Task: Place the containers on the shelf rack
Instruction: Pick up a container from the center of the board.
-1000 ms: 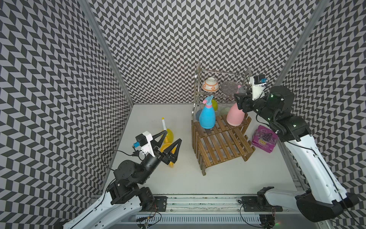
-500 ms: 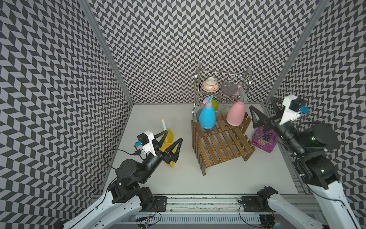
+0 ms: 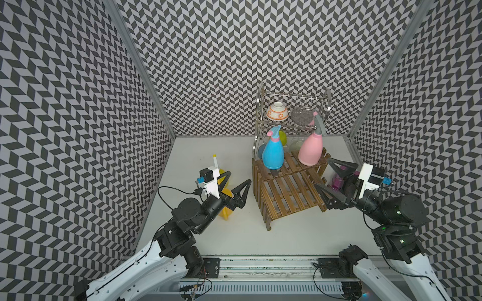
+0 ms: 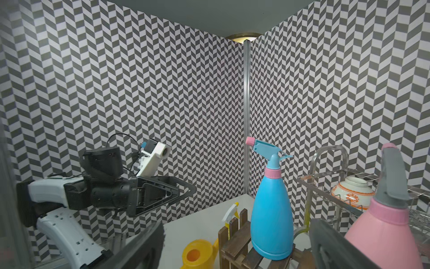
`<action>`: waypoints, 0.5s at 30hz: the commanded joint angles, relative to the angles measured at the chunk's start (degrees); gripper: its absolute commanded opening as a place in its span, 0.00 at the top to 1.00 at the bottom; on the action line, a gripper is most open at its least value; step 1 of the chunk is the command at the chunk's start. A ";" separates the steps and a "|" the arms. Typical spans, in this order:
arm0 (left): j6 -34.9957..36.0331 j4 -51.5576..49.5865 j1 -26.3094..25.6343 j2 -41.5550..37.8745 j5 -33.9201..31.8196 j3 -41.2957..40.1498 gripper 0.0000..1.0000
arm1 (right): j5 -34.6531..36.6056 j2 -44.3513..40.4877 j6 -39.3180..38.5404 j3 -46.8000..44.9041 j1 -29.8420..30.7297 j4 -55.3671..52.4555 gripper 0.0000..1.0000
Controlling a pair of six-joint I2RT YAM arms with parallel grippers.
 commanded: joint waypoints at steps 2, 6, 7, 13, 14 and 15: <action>-2.10 -4.53 0.48 1.45 -2.11 2.42 0.00 | -4.18 -1.29 2.83 -1.94 -0.10 3.22 0.00; -4.84 -7.94 0.56 1.92 -3.38 2.37 0.00 | -4.20 -2.31 2.35 -4.23 -0.10 0.65 0.00; -5.27 -8.73 0.64 1.93 -3.77 2.36 0.00 | -3.93 -2.87 2.18 -4.81 -0.14 0.40 0.00; -6.45 -10.29 0.99 1.48 -3.96 1.57 0.00 | -2.03 -5.10 1.12 -6.93 -0.10 -0.15 0.00; -6.59 -10.14 1.00 1.37 -3.87 1.34 0.00 | -1.27 -5.14 0.81 -7.01 -0.10 -0.72 0.00; -6.78 -10.13 1.00 1.31 -3.76 1.05 0.00 | -0.48 -5.11 0.63 -7.04 -0.10 -1.62 0.00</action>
